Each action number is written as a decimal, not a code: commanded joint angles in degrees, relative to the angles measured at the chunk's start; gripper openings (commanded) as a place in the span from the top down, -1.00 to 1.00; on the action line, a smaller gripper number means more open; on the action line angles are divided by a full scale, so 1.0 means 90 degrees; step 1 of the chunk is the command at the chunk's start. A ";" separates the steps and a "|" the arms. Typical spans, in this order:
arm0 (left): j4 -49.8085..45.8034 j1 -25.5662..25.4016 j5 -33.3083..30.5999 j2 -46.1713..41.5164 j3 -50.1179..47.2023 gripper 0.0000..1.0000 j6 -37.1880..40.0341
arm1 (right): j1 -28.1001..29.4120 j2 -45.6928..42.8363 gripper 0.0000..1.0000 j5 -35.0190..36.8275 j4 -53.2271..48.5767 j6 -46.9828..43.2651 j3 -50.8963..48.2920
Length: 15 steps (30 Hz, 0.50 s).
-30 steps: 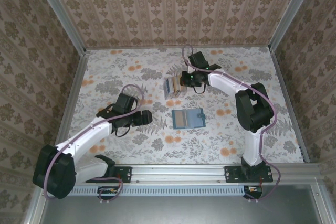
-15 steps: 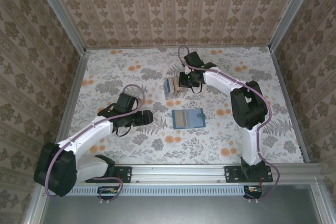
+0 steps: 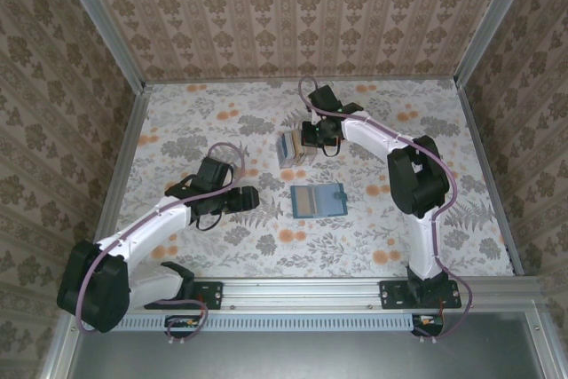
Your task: Put the credit cards into the card holder
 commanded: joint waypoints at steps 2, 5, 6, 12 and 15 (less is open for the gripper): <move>0.0033 0.0043 0.0068 -0.0223 0.0036 -0.65 -0.0058 | 0.0067 -0.0271 1.00 0.0487 -0.0336 -0.0261 0.0040; 0.0345 0.0038 0.0361 -0.0382 -0.0063 -0.65 -0.0033 | 0.0061 -0.0454 1.00 0.0574 -0.0374 -0.0286 0.0070; 0.0526 0.0040 0.0475 -0.0458 -0.0136 -0.65 -0.0057 | 0.0057 -0.0497 1.00 0.0602 -0.0429 -0.0285 0.0110; 0.0883 0.0038 0.0765 -0.0694 -0.0252 -0.65 -0.0121 | 0.0055 -0.1004 1.00 0.0776 -0.0462 -0.0304 -0.0125; 0.1023 0.0002 0.0931 -0.0647 -0.0244 -0.64 -0.0130 | 0.0046 -0.1349 1.00 0.0820 -0.0485 -0.0324 -0.0333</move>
